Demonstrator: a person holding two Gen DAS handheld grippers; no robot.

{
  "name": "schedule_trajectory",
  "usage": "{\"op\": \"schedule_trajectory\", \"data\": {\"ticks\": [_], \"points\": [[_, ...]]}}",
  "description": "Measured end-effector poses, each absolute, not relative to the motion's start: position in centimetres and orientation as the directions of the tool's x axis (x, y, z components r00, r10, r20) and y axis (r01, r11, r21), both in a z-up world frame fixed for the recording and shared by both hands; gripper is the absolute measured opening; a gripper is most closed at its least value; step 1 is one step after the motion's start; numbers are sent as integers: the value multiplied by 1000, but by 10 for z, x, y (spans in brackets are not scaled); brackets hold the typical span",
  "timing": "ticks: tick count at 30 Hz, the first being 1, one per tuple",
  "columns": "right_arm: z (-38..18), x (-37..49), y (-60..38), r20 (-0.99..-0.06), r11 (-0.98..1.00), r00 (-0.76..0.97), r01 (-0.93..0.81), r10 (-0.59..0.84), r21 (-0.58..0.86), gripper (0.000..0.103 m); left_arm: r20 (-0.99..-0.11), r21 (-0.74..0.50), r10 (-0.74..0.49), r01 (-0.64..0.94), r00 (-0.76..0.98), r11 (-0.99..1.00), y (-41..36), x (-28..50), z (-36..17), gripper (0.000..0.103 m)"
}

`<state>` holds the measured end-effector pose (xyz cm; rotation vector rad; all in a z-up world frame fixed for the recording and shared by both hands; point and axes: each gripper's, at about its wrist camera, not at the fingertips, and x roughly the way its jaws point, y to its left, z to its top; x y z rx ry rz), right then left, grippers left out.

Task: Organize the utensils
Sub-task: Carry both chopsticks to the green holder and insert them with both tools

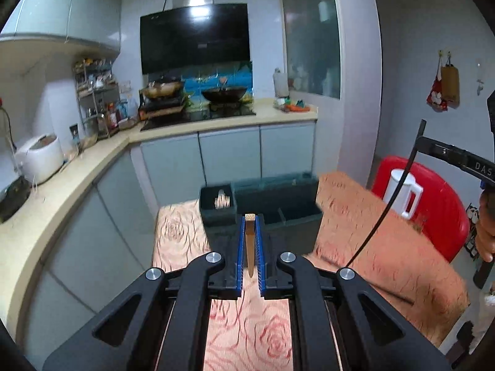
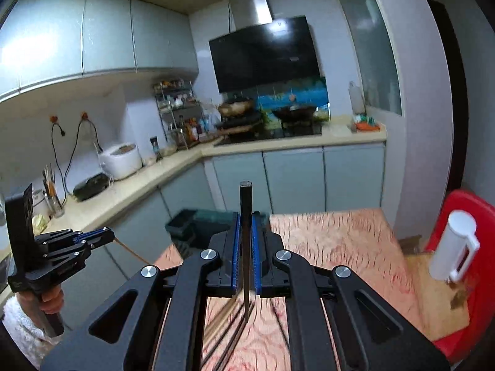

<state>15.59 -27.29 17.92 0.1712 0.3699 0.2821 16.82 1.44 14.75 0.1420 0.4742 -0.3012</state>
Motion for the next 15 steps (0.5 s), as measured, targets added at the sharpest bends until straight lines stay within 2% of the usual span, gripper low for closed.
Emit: {"op": "schedule_trajectory", "data": {"ticks": [8,15], "points": [[216,203,-276,-264,943,919,-232,293,239,8,-420,45,-264,311,868,949,-8,208,188,6],[208,245,-272,-245,951,936,-194,253,241,8,-433,55,-241,292,868,955,-30,247,182,6]]}}
